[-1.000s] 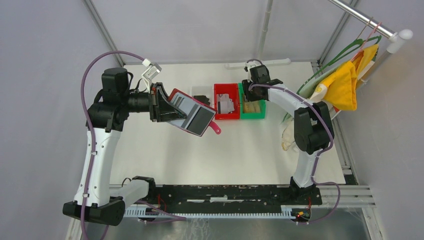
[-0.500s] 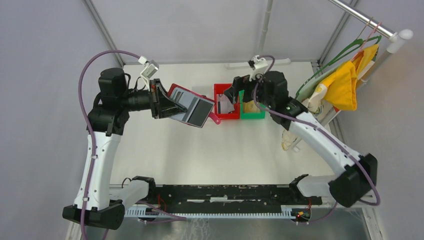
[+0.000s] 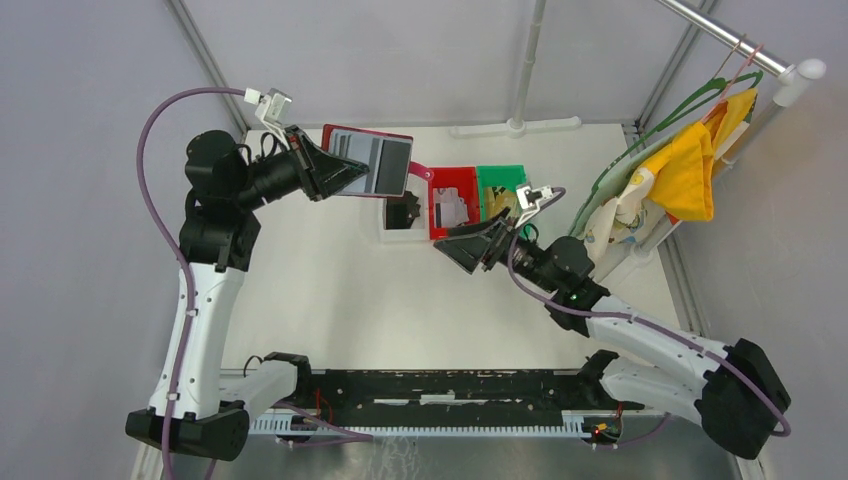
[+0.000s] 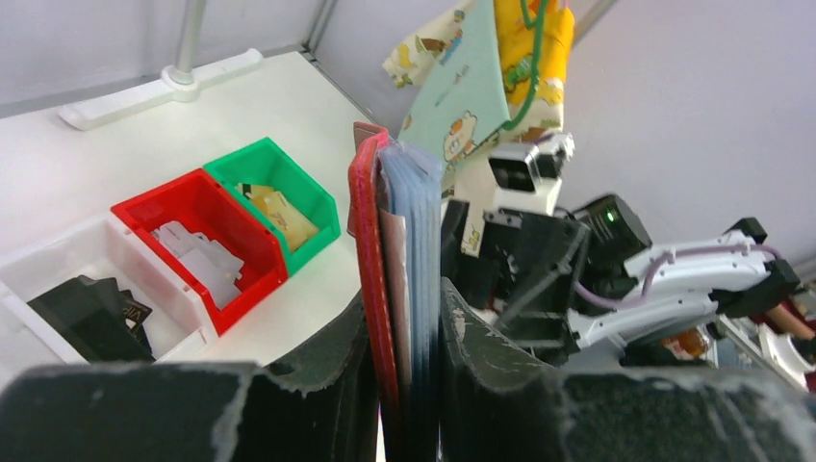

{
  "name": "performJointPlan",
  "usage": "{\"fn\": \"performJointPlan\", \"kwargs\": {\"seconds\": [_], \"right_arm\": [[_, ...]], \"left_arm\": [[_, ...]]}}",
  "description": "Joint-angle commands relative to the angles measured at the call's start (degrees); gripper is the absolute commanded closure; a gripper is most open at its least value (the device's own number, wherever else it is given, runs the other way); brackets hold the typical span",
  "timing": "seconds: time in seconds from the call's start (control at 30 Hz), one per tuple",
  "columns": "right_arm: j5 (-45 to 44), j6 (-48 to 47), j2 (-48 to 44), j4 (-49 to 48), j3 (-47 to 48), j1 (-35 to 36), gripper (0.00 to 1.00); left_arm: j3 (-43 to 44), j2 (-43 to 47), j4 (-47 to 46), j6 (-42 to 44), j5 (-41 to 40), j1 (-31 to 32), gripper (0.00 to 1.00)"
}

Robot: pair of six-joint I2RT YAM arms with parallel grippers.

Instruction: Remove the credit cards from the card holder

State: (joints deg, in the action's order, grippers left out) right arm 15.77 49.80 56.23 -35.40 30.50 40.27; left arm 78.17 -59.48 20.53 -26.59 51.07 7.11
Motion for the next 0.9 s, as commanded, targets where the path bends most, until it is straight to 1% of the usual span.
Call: {"fn": "performJointPlan", "kwargs": {"seconds": [0.0,0.07,0.13,0.2,0.33,0.53,0.6,0.7,0.77,0.87], "right_arm": [[-6.3,11.2,5.1,-26.3,0.7,7.1,0.02],[-9.2,12.9,9.3,-32.1,2.4,10.1,0.02],[-10.2,14.7,14.6,-36.3,5.6,12.3,0.02],[-11.4,16.6,18.9,-40.8,7.9,13.4,0.02],[-15.4,19.2,24.3,-50.1,9.8,14.1,0.02],[-19.4,19.6,29.3,-52.8,14.4,14.2,0.02],[-20.0,20.2,30.8,-53.9,16.2,14.2,0.05],[-20.6,20.9,33.0,-54.7,18.6,14.3,0.18],[-20.7,21.5,34.2,-55.7,19.9,14.3,0.31],[-20.5,22.0,35.1,-57.1,20.4,14.3,0.61]], "left_arm": [[0.0,-1.0,-7.4,-7.9,-4.2,-0.3,0.93],[-0.8,-1.1,-8.4,-10.3,-3.6,-0.3,0.93],[-1.8,-0.9,-10.6,-12.7,-2.5,-0.2,0.93],[-2.1,-1.1,-11.7,-14.7,-0.8,-0.3,0.93],[-2.0,-1.1,-12.5,-16.4,1.3,-0.3,0.93],[-3.5,-0.3,-14.5,-18.7,3.7,-0.3,0.93],[-3.7,-0.2,-14.9,-19.3,4.1,-0.3,0.93],[-3.8,0.0,-15.0,-19.4,4.6,-0.4,0.93],[-3.9,0.1,-15.2,-19.7,5.0,-0.4,0.93],[-4.2,0.5,-15.1,-19.6,5.6,-0.5,0.92]]}}
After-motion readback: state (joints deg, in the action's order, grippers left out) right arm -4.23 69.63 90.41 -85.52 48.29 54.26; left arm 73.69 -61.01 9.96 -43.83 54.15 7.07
